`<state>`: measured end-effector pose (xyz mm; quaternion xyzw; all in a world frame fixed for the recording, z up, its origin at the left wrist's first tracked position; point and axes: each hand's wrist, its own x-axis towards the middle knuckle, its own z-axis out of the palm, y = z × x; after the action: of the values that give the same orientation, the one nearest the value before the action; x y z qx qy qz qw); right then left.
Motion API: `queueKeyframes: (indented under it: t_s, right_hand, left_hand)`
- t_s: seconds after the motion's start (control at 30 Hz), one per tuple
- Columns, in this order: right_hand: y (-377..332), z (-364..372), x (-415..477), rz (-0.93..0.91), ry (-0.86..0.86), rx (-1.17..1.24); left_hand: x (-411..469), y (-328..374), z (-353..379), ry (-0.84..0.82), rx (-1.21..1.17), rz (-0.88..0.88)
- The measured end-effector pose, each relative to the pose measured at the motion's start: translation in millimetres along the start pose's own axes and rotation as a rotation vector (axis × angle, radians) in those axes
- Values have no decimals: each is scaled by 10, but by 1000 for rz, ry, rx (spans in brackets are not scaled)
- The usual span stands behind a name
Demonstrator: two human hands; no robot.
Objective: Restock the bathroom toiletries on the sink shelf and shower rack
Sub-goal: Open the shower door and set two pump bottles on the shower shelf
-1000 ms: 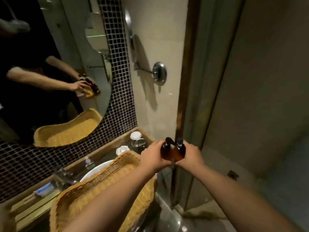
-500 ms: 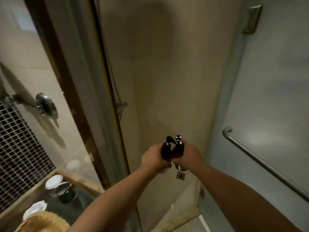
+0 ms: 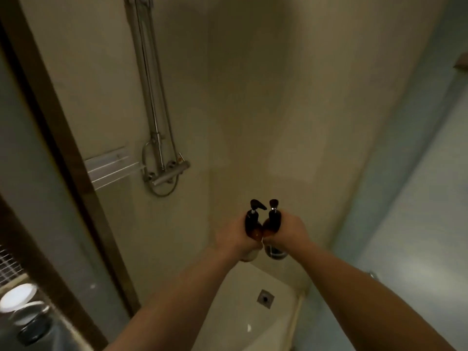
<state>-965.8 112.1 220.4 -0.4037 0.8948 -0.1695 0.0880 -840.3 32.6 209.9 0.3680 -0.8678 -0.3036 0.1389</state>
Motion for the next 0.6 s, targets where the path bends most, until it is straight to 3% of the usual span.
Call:
queueKeyframes:
  t_s: [0.23,0.4,0.6]
  right_hand:
    - [-529,-153,1675,-45,-84,53]
    - [-1024,-250,2805,-94,-126,132]
    - [-2055,-209,3726,-315,-207,160]
  left_hand:
    - [1580,-360,-197,69,-12,-117]
    - [2510,-654,-642,229,-145,-263]
    - [3142,-1205,-1524,369,-97,-354]
